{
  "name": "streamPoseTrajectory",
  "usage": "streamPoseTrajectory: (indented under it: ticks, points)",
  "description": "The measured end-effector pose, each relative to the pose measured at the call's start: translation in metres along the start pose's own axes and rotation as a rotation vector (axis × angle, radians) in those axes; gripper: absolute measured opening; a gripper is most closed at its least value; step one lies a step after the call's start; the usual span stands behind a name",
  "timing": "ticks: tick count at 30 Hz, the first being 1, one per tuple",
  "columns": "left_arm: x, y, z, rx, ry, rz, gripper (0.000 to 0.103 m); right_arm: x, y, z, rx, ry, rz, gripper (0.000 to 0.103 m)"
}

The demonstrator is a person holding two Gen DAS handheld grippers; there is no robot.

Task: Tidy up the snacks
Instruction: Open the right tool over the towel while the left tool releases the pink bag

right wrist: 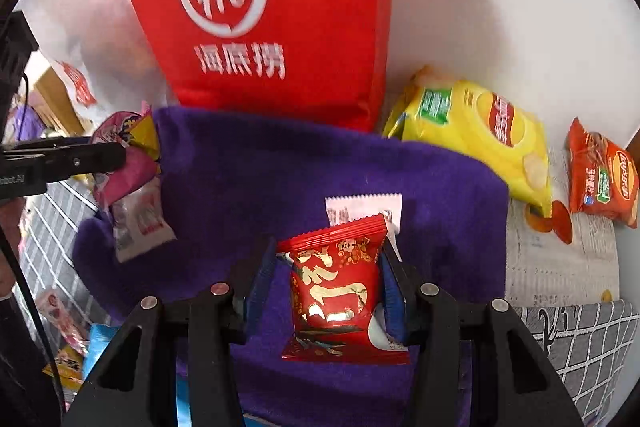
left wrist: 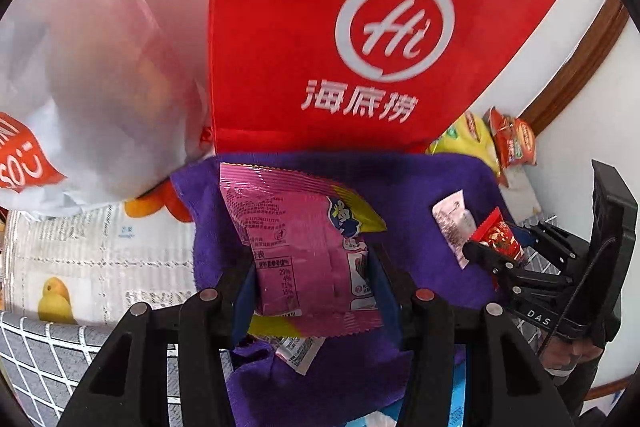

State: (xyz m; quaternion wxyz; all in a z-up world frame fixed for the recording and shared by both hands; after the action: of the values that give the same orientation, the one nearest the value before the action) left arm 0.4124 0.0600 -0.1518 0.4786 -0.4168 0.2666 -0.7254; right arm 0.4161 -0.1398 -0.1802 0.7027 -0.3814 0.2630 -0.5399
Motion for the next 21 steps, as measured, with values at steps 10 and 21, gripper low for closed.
streamPoseTrajectory:
  ticks: [10, 21]
  points:
    - [0.000, 0.012, -0.005, -0.045, 0.002, 0.000, 0.050, -0.009, 0.021, -0.012, -0.074, -0.041, -0.009, 0.049]
    - [0.004, 0.017, -0.005, -0.048, 0.000, -0.034, 0.050, -0.013, 0.016, -0.006, -0.057, -0.032, -0.006, 0.060]
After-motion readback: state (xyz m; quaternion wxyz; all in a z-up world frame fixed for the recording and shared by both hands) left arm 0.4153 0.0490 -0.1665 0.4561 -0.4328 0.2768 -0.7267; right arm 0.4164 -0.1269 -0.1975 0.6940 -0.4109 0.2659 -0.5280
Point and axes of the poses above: each gripper's, at about its wrist camera, not at the fingertips, and y roughly the way its jaws point, x to its right, z to its top, the point moved 5 cm from there along y, roughly the way its jaws point, and after that the axes turned 8 degrees about -z, right-handed, at the moved point
